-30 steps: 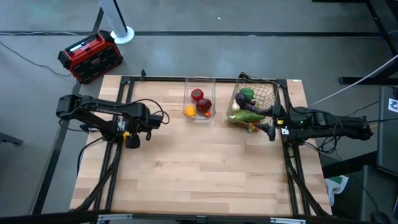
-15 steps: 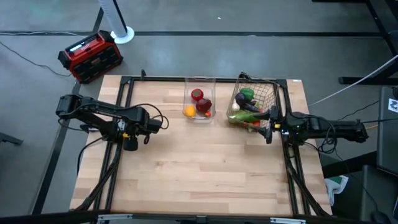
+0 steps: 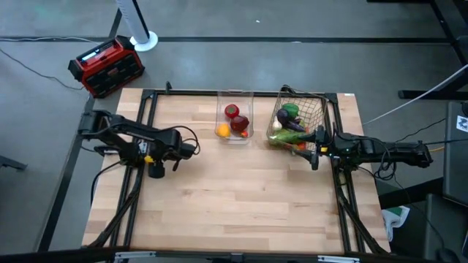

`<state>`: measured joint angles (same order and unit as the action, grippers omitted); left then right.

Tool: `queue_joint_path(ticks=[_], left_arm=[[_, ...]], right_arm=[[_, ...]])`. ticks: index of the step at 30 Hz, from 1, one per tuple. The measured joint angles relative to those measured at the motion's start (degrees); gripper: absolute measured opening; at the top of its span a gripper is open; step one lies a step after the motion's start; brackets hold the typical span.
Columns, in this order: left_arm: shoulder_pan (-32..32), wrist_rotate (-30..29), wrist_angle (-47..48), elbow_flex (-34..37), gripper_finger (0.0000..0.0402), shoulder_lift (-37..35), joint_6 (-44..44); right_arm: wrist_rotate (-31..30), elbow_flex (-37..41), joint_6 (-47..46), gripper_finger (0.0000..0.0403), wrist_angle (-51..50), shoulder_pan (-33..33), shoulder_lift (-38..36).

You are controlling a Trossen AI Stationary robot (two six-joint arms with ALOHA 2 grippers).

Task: Sort produce into baskets
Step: Put the yellow lemon into the transparent bin

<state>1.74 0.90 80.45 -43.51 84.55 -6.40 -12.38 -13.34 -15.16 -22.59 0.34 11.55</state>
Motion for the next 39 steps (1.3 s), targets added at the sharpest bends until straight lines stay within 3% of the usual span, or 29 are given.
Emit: queue_joint_path(ticks=[17, 24, 32, 39], left_arm=[[0.02, 0.03, -4.33, 1.20, 0.0232, 13.93, -0.65], [0.02, -0.02, -5.45, 1.51, 0.0229, 14.45, -0.77], [0.02, -0.01, -5.46, 1.53, 0.0185, 14.52, -1.02], [0.02, 0.38, -4.27, -2.35, 0.0186, 14.76, -1.24]], right_arm=[[0.02, 0.00, 0.40, 0.0308, -0.37, 0.00, 0.02], [0.02, 0.00, 0.42, 0.0308, -0.37, 0.00, 0.02], [0.02, 0.00, 0.42, 0.0308, -0.35, 0.00, 0.02], [0.02, 0.00, 0.42, 0.0308, -0.35, 0.01, 0.03]])
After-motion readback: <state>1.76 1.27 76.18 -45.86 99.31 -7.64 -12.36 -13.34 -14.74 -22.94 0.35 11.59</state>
